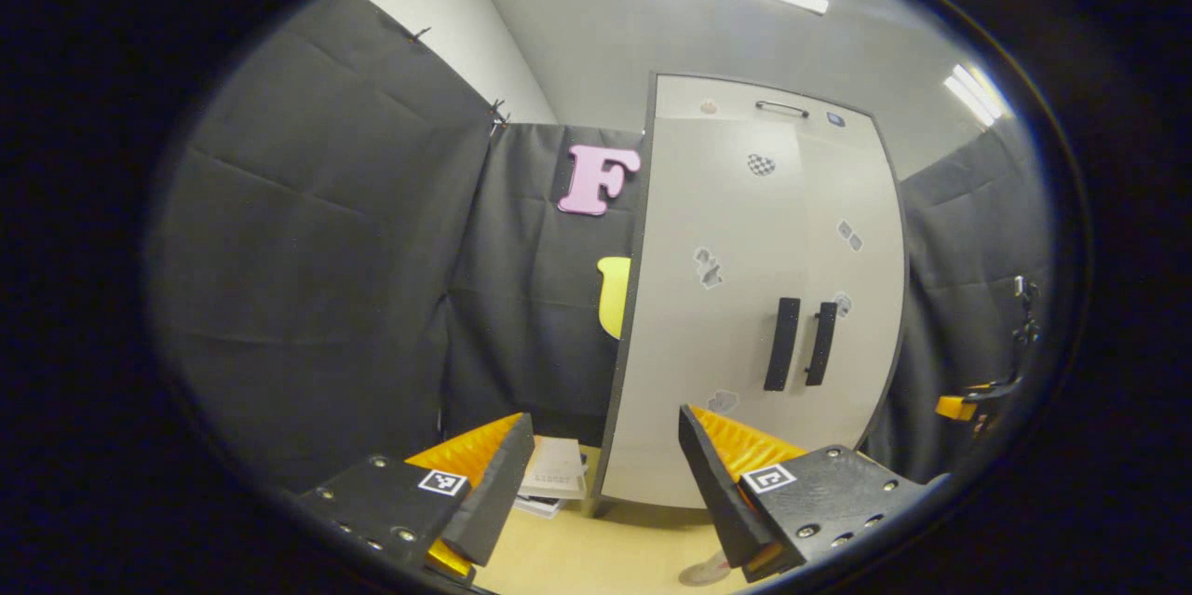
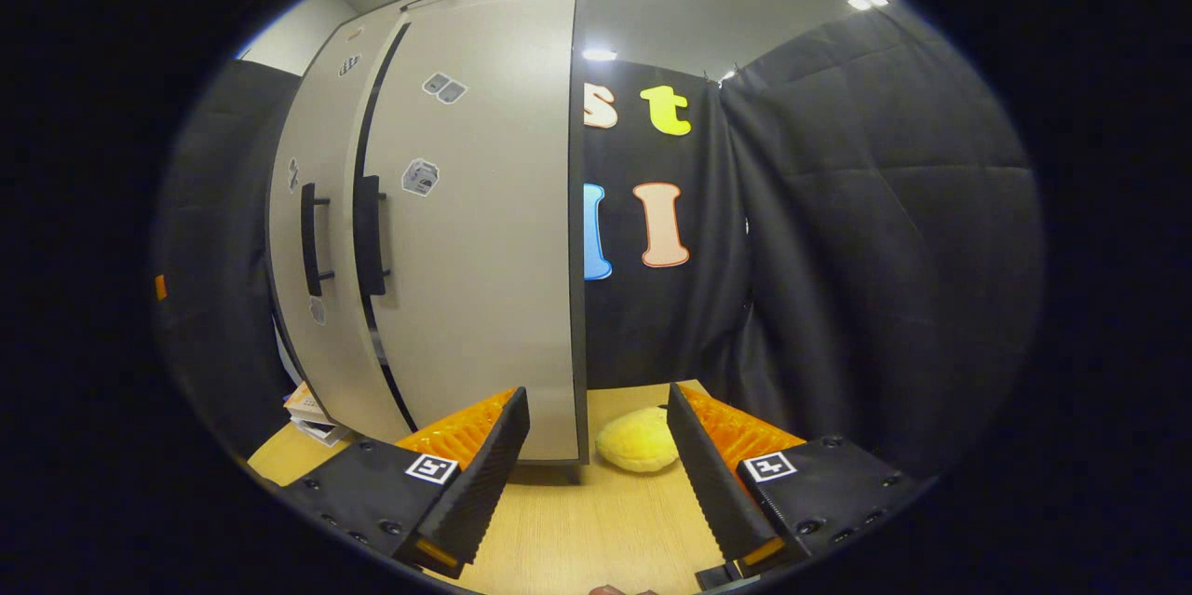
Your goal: Grasp the bottle in the cabinet with the left hand and place it on the coaster, then close the right door with the right hand and the left door with the left hand.
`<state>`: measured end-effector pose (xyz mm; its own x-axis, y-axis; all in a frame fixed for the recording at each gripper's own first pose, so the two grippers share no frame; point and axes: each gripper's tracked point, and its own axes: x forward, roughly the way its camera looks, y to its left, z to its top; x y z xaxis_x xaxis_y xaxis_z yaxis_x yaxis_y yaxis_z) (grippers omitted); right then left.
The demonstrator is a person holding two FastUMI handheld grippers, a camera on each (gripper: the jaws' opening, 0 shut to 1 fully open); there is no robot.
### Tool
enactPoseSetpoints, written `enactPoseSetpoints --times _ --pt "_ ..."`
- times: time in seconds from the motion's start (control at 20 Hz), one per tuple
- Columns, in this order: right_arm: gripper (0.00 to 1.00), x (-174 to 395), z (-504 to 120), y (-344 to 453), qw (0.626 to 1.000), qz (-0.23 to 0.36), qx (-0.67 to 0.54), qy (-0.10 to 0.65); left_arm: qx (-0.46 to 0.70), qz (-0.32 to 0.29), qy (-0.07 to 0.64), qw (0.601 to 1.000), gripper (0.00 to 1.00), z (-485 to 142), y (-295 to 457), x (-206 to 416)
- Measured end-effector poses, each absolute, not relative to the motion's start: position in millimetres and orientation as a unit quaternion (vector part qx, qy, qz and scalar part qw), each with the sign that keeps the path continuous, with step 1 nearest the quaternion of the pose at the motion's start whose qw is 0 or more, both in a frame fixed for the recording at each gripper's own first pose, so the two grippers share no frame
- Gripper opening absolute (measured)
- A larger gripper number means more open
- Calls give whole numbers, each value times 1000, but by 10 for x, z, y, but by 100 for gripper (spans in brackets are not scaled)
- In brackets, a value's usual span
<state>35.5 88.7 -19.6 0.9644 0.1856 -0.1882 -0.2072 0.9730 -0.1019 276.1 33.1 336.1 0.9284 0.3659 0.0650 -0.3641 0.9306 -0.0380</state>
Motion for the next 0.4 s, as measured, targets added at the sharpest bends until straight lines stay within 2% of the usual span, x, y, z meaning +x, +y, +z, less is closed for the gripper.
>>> enactPoseSetpoints --times 0.05,0.15,0.25,0.3,0.35,0.4 --pt "95 349 -182 882 989 103 -56 90 -16 181 -24 983 98 3303 269 2789" --pt "95 389 -167 886 990 104 -50 84 -9 180 -16 983 99 3297 195 2771" --pt "95 420 -202 906 988 114 -51 89 -10 194 -18 981 91 3309 120 2675" --pt "95 430 -199 901 987 118 -55 94 -16 201 -18 979 91 3307 62 2622" --pt "95 443 -204 913 986 123 -59 101 -20 206 -19 978 84 3304 -9 2546" --pt "95 453 -200 940 984 130 -59 107 -19 212 -18 977 84 3301 -71 2471"
